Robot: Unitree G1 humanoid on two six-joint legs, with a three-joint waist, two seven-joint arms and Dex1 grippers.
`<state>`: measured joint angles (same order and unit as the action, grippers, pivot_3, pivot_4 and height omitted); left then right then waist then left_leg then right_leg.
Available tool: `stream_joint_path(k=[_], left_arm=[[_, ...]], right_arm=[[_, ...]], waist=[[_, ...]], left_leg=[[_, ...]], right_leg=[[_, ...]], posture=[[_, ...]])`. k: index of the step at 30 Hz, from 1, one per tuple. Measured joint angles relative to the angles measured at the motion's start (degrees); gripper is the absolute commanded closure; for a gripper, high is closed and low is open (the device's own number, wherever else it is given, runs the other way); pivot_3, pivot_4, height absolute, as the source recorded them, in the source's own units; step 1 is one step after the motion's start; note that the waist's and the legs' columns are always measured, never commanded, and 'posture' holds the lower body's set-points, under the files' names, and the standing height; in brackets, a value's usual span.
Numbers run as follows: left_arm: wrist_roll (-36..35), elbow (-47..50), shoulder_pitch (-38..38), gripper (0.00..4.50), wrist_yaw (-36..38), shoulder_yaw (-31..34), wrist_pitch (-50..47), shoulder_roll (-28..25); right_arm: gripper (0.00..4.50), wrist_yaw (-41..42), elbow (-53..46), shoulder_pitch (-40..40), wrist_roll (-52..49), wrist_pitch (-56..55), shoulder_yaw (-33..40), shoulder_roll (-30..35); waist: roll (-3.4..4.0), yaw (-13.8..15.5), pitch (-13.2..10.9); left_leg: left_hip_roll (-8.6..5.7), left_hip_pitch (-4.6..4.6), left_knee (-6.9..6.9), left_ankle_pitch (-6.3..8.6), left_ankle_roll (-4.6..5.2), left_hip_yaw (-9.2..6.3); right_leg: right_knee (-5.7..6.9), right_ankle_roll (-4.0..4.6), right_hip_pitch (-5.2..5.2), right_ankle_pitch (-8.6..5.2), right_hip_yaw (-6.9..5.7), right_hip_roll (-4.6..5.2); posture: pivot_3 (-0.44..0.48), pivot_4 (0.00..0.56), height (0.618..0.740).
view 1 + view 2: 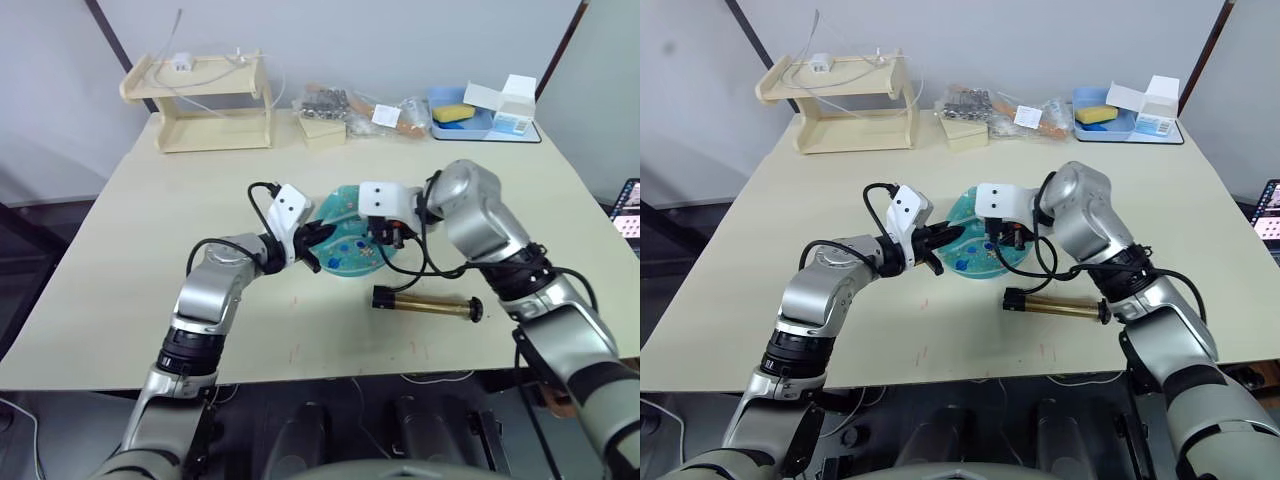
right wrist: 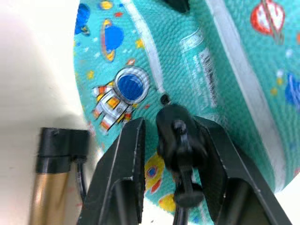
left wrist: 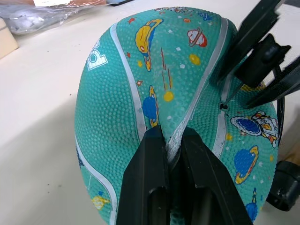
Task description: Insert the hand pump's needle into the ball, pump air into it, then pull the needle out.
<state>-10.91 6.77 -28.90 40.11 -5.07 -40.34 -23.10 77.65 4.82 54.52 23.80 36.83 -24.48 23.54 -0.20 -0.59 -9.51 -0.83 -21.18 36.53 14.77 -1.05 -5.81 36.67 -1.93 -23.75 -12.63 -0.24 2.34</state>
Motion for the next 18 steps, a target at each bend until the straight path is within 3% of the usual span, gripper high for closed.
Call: stream_joint_path(k=[6, 18], left_arm=[[-0.4, -0.5, -0.4, 4.5, 0.9, -0.1, 0.9, -0.2], [-0.5, -0.8, -0.8, 4.5, 1.0, -0.5, 1.3, -0.1]], right_arm=[[2.97, 0.6, -12.7, -4.4, -8.3, 8.3, 5.1, 5.7], [2.97, -5.1, -17.1, -5.9, -17.3, 12.3, 7.3, 8.1]], waist=[[0.02, 0.2, -0.2], [-0.02, 0.2, -0.3]], left_leg=[[-0.22, -0.47, 0.02, -0.02, -0.01, -0.37], [-0.49, -0.58, 0.02, -0.04, 0.01, -0.6]], right_leg=[[-0.17, -0.01, -0.18, 0.0, -0.35, 0.25], [-0.23, -0.05, -0.15, -0.01, -0.53, 0.46]], posture=[[0.0, 0.15, 0.74], [0.0, 0.15, 0.74]])
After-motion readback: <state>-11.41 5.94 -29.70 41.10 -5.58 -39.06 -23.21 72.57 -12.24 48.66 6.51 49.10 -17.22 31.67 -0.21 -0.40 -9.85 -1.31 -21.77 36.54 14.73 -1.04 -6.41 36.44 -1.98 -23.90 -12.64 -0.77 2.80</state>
